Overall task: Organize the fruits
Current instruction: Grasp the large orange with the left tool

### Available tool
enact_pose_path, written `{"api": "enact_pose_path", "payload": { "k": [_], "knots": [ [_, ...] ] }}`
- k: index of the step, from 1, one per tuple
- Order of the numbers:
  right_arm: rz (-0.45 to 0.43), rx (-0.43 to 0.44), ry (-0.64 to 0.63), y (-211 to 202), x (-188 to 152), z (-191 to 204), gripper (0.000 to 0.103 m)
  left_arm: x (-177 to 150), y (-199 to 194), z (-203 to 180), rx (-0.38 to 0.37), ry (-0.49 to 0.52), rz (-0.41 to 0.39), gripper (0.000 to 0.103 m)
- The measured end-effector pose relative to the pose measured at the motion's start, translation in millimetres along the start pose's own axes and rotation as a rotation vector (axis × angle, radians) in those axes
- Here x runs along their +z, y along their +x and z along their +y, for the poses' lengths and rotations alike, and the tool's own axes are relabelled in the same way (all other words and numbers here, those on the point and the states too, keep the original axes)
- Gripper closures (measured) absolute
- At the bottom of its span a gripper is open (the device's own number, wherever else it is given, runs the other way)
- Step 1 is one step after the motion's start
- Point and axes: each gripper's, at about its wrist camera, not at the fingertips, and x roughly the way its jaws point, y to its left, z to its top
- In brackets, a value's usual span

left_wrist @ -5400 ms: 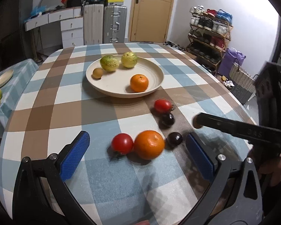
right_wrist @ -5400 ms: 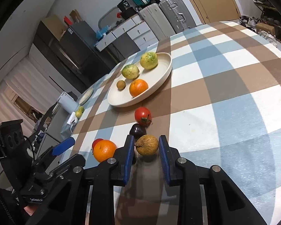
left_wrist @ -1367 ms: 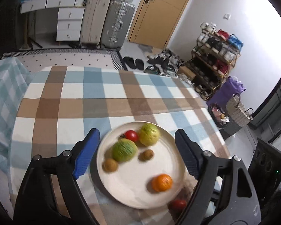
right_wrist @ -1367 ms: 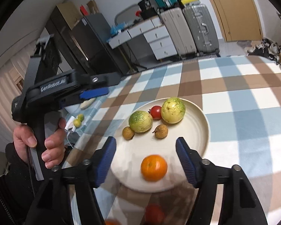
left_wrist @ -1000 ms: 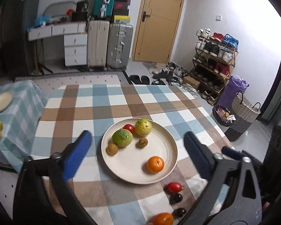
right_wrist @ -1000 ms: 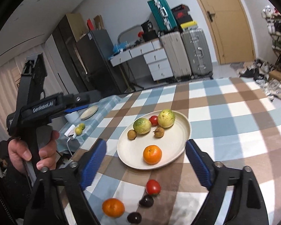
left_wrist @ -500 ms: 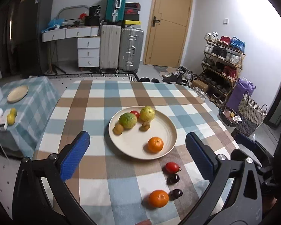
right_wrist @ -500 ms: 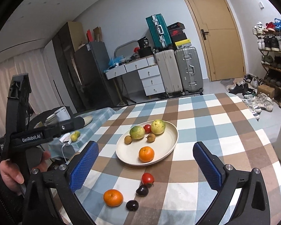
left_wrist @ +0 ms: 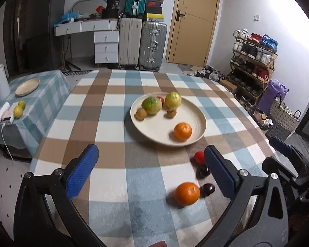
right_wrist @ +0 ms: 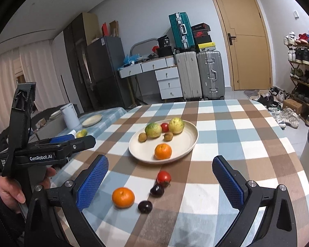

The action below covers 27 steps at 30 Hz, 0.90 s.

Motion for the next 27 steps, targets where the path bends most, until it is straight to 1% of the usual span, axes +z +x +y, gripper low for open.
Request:
{"api": "enact_pose_path", "payload": {
  "k": [5,14,19,23,27],
  "knots": [
    [0.014,-0.014,0.0,3,-11,0,0.0,-17,12,1,-0.014,-0.007,0.029,0.001],
    [0.054,-0.058,0.001,9,-31,-7,0.0,-44,43,-10,-0.04,0.038,0.12,0.001],
    [0.07,-0.076,0.026,13,-36,-17,0.0,-54,60,-19,-0.079,0.061,0.174,0.001],
    [0.078,-0.086,0.049,17,-42,-24,0.0,-58,69,-27,-0.104,0.085,0.198,0.001],
    [0.089,-0.079,0.079,20,-45,-30,0.0,-60,74,-28,-0.15,0.085,0.209,0.002]
  ]
}}
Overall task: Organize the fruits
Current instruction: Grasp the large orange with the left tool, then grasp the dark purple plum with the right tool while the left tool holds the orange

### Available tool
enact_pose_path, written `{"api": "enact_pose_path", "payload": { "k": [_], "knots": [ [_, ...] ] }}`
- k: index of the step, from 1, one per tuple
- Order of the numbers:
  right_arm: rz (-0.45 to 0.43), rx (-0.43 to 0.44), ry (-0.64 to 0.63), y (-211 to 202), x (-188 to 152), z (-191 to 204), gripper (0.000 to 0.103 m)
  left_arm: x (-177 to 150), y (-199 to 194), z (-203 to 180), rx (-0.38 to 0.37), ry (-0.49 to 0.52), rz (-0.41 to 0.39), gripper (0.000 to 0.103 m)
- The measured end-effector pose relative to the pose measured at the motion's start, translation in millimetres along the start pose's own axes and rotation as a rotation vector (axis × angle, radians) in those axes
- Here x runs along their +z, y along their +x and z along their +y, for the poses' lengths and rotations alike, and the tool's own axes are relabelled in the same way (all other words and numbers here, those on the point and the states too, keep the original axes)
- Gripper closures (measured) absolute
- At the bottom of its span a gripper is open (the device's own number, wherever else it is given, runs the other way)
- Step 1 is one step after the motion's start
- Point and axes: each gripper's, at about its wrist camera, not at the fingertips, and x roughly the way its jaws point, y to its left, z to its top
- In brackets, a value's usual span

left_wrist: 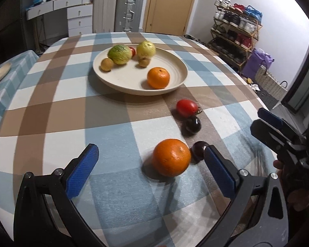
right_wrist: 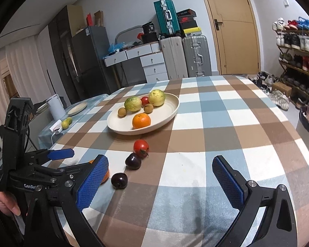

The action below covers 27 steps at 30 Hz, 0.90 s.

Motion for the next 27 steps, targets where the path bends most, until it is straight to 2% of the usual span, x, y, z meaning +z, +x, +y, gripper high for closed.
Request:
{"api": "enact_pose_path", "payload": {
  "k": [2,8,11,13,15,23,27],
  "knots": [
    [0.002,0.003,0.009,1,0,-2,0.0,0,0,1,-0.023,-0.006,0.001,0.004],
    [0.011,0.015,0.021,2,1,-3,0.0,1,1,3,-0.078,-0.012,0.006,0.027],
    [0.013,0.018,0.032,2,0,-5,0.0,0,3,1,-0.098,0.008,0.015,0.042],
    [0.014,0.017,0.042,3,0,-7,0.0,0,5,-2,-0.117,0.027,0.029,0.058],
    [0.015,0.018,0.049,3,0,-8,0.0,-2,5,-5,-0.142,0.04,0.044,0.066],
    [0.028,0.023,0.052,5,0,-7,0.0,-2,-2,-1,-0.162,0.017,0.035,0.067],
    [0.088,0.064,0.072,13,1,-8,0.0,-1,-12,10,-0.173,-0.007,0.005,0.067]
  ]
}}
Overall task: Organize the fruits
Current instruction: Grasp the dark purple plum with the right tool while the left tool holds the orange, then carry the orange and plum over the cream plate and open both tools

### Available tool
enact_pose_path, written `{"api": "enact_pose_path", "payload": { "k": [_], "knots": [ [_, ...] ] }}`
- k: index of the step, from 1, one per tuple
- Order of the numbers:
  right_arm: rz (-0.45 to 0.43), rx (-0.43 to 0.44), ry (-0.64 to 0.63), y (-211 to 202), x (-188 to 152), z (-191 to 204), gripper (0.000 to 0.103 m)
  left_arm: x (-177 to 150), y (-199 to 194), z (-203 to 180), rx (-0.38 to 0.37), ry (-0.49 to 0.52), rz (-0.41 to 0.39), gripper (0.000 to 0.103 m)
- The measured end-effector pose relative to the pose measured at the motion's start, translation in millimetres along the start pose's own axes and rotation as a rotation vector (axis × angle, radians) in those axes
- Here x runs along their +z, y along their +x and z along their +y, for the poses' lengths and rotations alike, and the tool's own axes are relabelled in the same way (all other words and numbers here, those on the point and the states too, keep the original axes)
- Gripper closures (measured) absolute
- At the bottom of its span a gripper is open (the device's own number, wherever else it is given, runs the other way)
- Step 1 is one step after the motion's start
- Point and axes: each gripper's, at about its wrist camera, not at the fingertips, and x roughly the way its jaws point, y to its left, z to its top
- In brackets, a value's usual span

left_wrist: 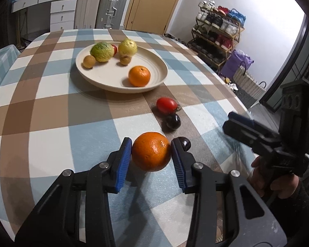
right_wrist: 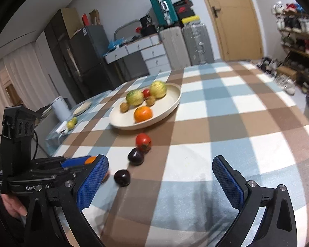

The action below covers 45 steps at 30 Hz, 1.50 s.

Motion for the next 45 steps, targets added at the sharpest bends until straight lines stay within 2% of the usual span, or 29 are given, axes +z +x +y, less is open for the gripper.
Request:
{"api": "enact_pose_path", "payload": {
  "k": [10,18,27,31,35,40,45],
  "knots": [
    [0.064,0.027,-0.044,22,3,23,0.0,8,-27,28,-0.006,-0.041,-0.067,0.067],
    [0.122,0.011,-0.049,49,10,37,0.002,2,-32,42,-0.025,-0.07,-0.073,0.067],
    [0.177,-0.02,-0.042,68,16,42,0.026,0,-31,56,-0.035,-0.083,-0.074,0.067],
    [0.204,-0.039,-0.048,75,16,44,0.045,-1,-29,60,-0.04,-0.093,-0.072,0.067],
    [0.224,-0.076,-0.084,80,14,48,0.055,-1,-31,63,-0.043,-0.103,-0.083,0.067],
    [0.23,-0.068,-0.087,79,14,48,0.076,3,-32,62,-0.042,-0.094,-0.088,0.067],
    [0.207,-0.05,-0.06,74,15,44,0.077,14,-33,61,-0.023,-0.089,-0.103,0.067]
  ]
}}
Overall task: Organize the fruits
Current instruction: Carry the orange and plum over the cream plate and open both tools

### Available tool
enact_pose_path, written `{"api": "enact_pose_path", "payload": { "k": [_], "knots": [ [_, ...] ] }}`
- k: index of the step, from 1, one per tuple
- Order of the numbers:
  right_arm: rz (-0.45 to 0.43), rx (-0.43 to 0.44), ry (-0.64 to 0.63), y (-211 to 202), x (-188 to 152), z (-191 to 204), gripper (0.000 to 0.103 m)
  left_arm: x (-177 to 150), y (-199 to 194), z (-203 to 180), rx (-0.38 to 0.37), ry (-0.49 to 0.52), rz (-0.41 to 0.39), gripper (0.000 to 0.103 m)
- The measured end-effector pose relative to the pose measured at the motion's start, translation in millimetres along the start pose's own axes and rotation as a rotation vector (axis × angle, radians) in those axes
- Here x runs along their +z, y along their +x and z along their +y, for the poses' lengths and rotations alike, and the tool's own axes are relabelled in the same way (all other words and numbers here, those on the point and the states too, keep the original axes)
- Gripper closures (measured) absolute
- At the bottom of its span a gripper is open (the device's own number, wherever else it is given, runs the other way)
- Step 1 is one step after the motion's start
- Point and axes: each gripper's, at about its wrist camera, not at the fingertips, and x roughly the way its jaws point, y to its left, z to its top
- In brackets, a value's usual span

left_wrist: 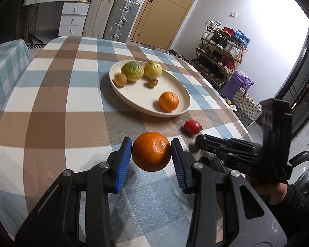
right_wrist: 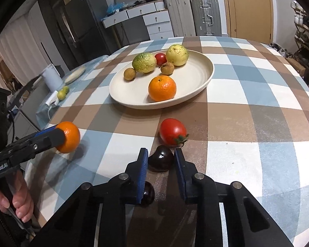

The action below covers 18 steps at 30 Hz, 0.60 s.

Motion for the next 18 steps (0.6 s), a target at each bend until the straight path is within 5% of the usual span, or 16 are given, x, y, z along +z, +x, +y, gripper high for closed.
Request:
{"api": "enact_pose_path", "payload": {
  "k": [18],
  "knots": [
    [-0.195,0.126,0.042,-31,57,-42,0.077,84,57,-30,0.017,0.035,-0.005,0.067]
  ]
}}
